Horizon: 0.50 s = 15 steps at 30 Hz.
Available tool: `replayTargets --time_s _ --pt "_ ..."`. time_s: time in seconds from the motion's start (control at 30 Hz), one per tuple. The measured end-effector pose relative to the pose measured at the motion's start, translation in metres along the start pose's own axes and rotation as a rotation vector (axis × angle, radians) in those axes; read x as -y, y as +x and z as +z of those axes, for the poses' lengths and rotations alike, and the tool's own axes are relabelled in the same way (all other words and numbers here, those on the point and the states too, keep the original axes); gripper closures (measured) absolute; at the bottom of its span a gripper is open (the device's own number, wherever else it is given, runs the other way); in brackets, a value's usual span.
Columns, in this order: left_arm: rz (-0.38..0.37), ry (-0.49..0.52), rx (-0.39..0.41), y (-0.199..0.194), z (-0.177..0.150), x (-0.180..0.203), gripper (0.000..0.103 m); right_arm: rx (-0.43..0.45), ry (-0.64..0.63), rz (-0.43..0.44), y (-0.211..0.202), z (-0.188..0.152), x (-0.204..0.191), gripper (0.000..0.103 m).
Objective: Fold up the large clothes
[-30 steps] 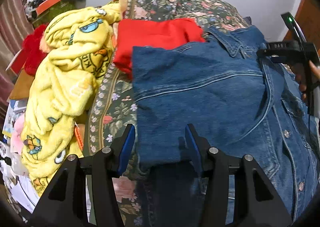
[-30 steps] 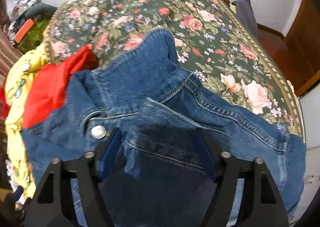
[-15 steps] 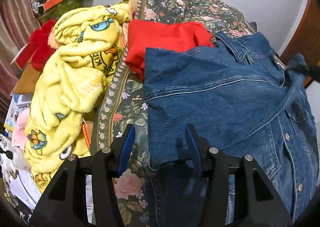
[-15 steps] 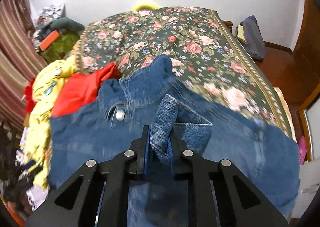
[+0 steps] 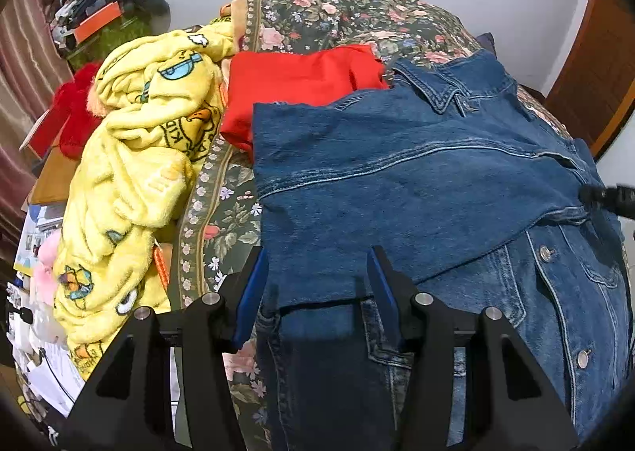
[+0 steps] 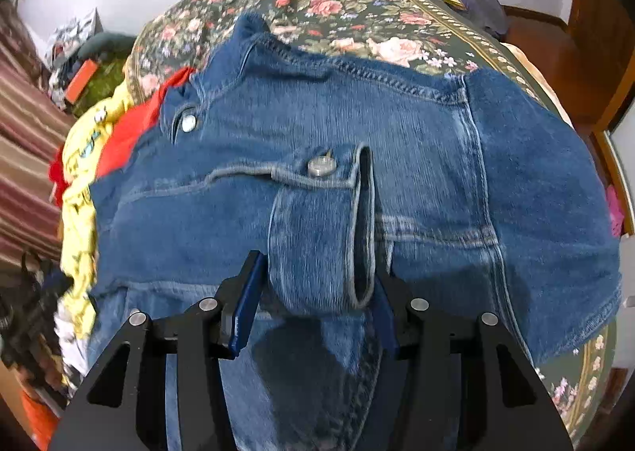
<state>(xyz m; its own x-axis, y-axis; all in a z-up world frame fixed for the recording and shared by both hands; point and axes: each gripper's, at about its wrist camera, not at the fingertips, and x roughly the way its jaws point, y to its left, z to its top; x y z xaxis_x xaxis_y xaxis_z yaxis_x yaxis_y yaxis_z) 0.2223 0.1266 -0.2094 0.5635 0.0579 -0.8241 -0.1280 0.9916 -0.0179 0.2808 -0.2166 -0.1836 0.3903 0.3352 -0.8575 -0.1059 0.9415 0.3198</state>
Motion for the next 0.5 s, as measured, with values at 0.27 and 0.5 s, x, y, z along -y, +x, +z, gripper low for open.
replayTargets --time_s 0.27,0.5 --pt "0.033 -0.008 0.013 -0.008 0.006 -0.003 0.052 0.075 -0.103 0.0 -0.012 0.016 -0.017 0.087" --pt "0.042 -0.015 0.059 -0.023 0.02 -0.008 0.052 0.257 -0.308 0.079 -0.091 0.055 -0.065 0.09"
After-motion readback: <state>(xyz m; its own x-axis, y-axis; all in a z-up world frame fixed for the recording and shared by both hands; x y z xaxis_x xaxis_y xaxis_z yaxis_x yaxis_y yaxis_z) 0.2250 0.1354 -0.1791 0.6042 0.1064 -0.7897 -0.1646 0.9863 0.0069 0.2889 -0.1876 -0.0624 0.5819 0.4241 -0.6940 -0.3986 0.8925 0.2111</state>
